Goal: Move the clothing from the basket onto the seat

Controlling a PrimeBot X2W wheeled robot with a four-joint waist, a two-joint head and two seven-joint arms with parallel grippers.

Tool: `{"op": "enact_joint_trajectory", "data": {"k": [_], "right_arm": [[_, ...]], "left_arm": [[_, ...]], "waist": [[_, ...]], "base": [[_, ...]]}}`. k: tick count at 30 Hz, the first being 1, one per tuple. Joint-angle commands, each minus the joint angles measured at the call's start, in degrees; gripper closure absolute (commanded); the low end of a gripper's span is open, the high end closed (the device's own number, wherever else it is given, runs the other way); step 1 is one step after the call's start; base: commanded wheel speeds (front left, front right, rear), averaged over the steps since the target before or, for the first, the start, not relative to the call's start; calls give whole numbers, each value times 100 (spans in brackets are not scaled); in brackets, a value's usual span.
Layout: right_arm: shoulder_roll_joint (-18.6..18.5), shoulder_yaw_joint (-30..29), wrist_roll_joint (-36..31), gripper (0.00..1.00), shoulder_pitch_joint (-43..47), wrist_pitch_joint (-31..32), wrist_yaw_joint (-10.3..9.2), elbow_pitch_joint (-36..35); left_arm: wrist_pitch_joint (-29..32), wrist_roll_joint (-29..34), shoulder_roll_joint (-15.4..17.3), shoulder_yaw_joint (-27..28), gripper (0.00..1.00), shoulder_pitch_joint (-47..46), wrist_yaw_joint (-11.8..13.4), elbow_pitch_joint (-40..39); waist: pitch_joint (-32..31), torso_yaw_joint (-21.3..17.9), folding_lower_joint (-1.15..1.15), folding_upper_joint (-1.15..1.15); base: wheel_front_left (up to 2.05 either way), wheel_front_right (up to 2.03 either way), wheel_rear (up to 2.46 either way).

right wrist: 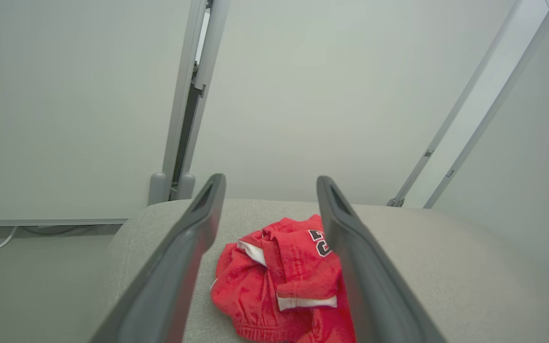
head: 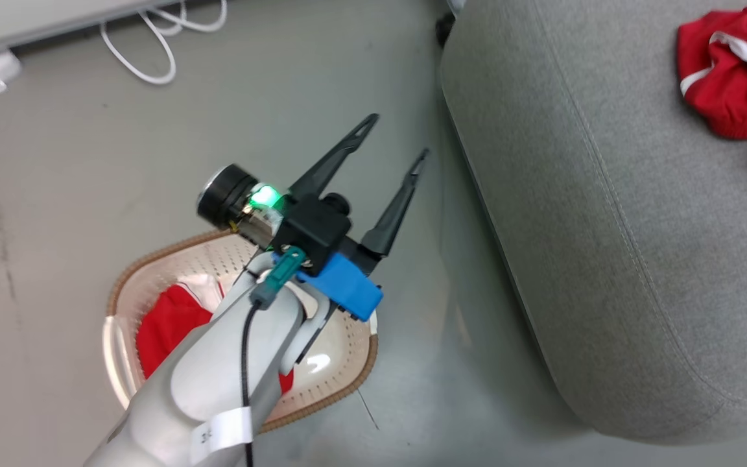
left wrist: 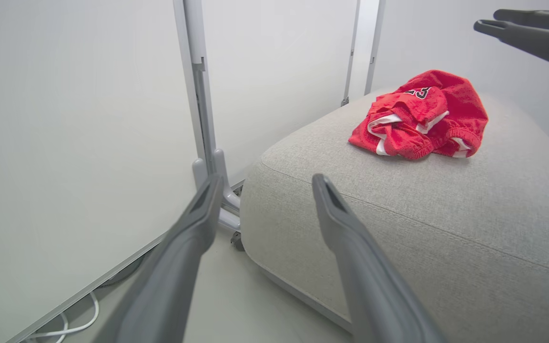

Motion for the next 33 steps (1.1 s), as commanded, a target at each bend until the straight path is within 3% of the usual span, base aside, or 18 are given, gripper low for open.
{"op": "enact_joint_trajectory", "data": {"k": [1,8,14,22,33], "right_arm": [[-19,127,24,0,136,-20,1,-52],[98,1042,142,0,481,-21,1,-240],[213,1487,207,0,865,-20,1,-373],[436,1681,367,0,1552,-20,1,-360],[695,1611,421,0,2279,-20,1,-194]], "left_arm": [[-24,-19,26,147,0,134,47,-65],[-21,54,-76,1284,0,940,116,-248],[-20,185,-144,2165,0,1568,100,-363],[-21,522,-302,3020,0,2428,-147,-390],[-22,832,-557,3579,0,3163,-412,-482]], "waist": [[-450,236,1,0],[-1171,779,1,0],[-1622,1119,1,0],[-2135,1452,1,0],[-2550,1568,1,0]], "base": [[0,0,0],[0,0,0],[0,0,0],[0,0,0],[0,0,0]]}}
